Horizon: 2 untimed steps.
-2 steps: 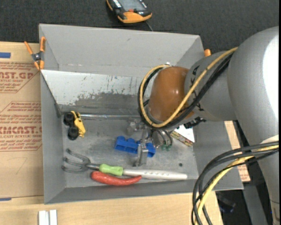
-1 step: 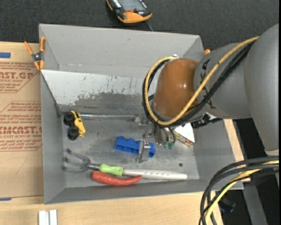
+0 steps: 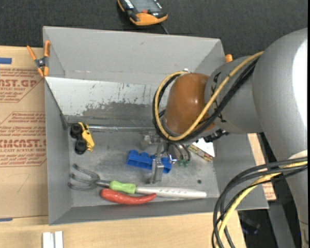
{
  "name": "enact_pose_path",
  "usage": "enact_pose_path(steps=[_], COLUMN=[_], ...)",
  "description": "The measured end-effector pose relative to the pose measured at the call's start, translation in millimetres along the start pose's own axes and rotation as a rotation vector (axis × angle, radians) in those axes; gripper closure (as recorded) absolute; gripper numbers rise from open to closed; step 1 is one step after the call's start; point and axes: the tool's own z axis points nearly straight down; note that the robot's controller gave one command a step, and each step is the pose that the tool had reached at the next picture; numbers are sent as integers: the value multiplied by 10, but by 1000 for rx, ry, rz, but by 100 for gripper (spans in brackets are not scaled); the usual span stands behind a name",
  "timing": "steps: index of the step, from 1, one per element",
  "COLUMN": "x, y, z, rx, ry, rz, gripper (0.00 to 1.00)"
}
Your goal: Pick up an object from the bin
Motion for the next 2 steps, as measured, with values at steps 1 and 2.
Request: enact_pose_path(steps=[1,2], x=[9,-1], y=[52,8], z=[45,5], rx=[-2,0], ry=[-19,-1], rz=[197,6], gripper=[0,100])
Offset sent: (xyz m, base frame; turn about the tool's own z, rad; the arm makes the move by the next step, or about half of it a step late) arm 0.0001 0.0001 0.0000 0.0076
